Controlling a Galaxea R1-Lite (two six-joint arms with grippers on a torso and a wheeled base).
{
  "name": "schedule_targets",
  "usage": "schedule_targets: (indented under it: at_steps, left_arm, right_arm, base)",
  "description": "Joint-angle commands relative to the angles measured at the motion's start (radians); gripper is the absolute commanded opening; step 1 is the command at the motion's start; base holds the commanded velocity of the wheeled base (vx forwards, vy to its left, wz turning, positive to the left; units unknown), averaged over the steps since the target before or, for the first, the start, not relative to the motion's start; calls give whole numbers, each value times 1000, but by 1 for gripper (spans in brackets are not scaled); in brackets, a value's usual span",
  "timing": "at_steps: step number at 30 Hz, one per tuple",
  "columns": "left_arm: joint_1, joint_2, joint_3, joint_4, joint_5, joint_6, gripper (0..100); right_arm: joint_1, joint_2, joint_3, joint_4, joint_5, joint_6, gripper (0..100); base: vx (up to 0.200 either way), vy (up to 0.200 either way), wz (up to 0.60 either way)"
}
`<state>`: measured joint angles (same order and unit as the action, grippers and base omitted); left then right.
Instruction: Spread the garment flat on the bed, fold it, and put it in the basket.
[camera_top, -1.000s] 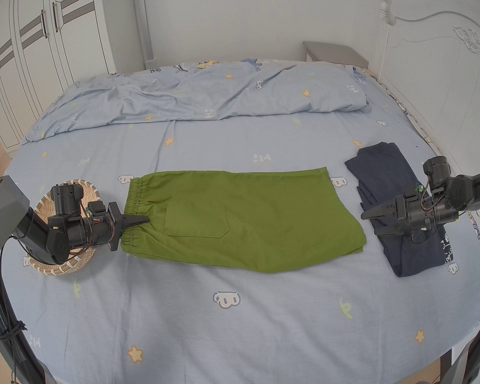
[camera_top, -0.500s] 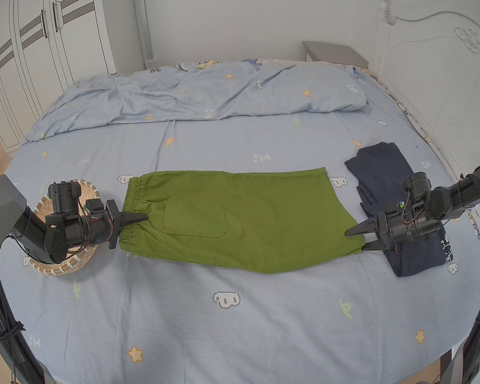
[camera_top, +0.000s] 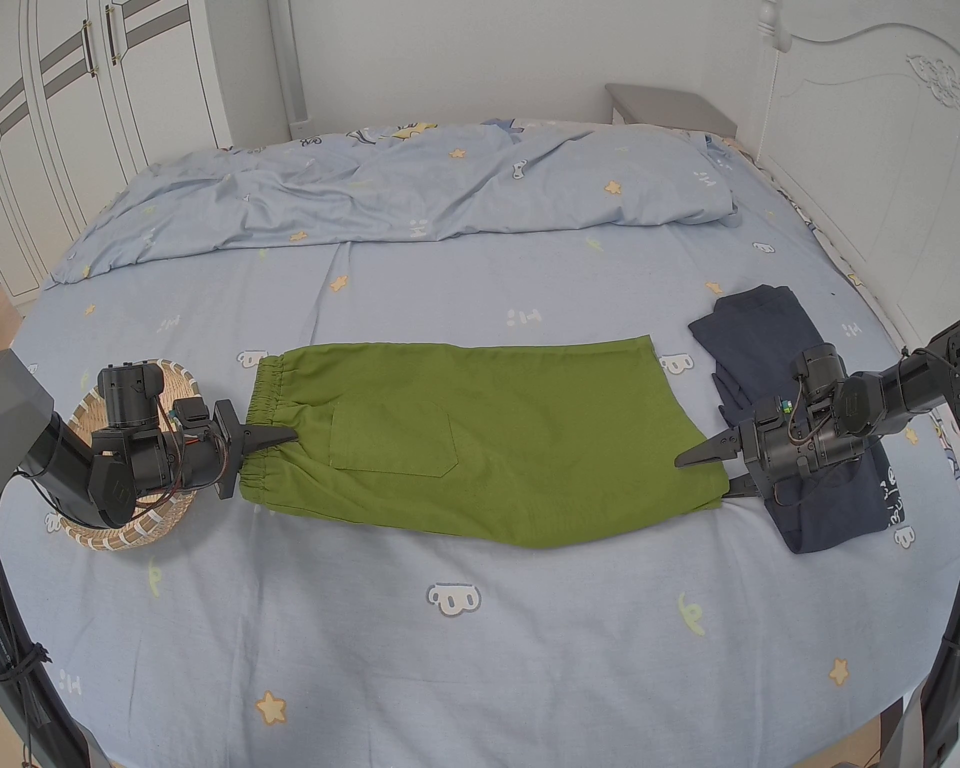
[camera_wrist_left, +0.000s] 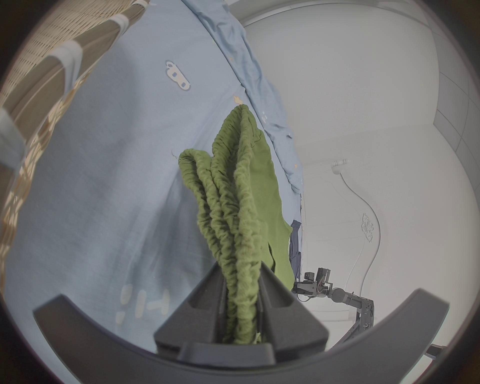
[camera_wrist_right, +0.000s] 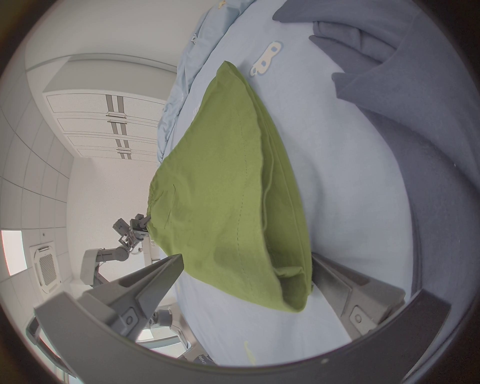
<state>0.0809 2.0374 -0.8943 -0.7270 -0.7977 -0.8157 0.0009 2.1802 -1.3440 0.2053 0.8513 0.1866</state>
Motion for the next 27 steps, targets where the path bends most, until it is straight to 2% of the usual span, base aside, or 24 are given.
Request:
schedule_targets:
  at_steps: [1, 2, 3, 6, 8, 20, 23, 24, 27]
  left_arm:
    - [2, 1, -2, -2, 0, 0, 0]
    - [2, 3, -2, 0, -2, 0, 0]
    - [2, 4, -3, -2, 0, 0, 0]
    - [2, 7, -3, -2, -2, 0, 0]
    - [0, 7, -3, -2, -2, 0, 0]
    - [13, 3, -9, 24, -12, 0, 0]
    - [36, -34, -9, 106, -23, 6, 0]
    - [45, -75, 3, 159, -34, 20, 0]
    - [59, -109, 49, 239, -64, 81, 0]
  right_arm:
    - [-10, 39, -29, 2, 43, 28, 100]
    - [-13, 39, -33, 3, 65, 39, 100]
    - [-16, 39, -38, 5, 89, 51, 0]
    - [-38, 53, -55, 16, 155, 68, 0]
    - [-47, 76, -72, 32, 175, 70, 0]
    - [-67, 75, -90, 111, 180, 57, 0]
    - [-65, -31, -37, 175, 180, 28, 0]
    - [-64, -79, 11, 210, 180, -30, 0]
    - [-59, -128, 57, 266, 170, -81, 0]
  base:
    - [0, 0, 0]
    - [0, 0, 0]
    - [0, 0, 0]
    - [0, 0, 0]
    - [0, 0, 0]
    - [0, 0, 0]
    - [0, 0, 0]
    - [0, 0, 0]
    - [0, 0, 0]
